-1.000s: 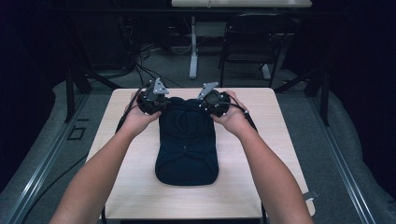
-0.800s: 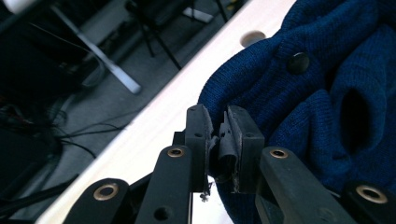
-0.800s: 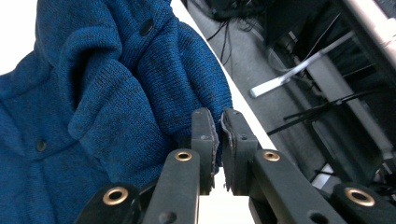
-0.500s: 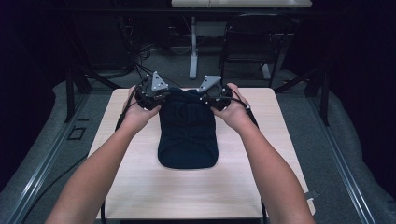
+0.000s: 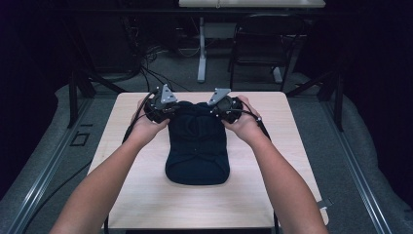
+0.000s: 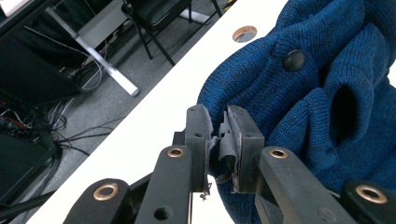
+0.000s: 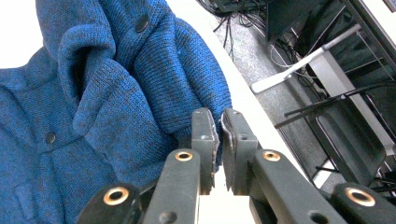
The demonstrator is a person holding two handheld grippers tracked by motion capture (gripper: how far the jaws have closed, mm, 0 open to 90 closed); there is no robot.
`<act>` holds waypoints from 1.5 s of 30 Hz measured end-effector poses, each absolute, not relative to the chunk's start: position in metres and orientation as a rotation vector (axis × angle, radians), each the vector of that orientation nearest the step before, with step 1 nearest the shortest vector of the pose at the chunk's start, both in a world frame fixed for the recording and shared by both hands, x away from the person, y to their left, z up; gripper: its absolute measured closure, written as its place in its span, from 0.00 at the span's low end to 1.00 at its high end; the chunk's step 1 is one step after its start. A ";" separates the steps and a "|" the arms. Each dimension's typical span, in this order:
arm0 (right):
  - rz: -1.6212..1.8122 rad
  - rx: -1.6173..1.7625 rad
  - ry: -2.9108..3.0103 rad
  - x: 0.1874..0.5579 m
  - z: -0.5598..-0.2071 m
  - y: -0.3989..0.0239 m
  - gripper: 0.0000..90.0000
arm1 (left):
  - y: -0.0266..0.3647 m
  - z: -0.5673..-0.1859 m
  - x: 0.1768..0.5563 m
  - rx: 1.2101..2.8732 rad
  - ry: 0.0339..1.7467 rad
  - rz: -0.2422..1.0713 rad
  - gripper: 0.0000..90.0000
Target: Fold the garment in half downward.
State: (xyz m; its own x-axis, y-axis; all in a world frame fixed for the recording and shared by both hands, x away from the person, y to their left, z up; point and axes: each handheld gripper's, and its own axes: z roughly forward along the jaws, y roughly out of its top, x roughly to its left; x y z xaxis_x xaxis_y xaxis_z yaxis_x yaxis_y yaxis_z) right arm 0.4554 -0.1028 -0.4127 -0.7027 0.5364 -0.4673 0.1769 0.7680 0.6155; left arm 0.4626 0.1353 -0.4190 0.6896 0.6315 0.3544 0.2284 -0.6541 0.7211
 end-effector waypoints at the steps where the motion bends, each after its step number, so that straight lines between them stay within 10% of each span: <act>1: 0.717 0.530 2.307 0.455 -0.413 -0.103 0.93 | 0.135 -0.418 0.463 2.236 0.659 0.798 0.89; 45: 0.762 0.413 2.362 0.391 -0.445 -0.114 0.93 | 0.139 -0.449 0.400 2.292 0.525 0.728 0.89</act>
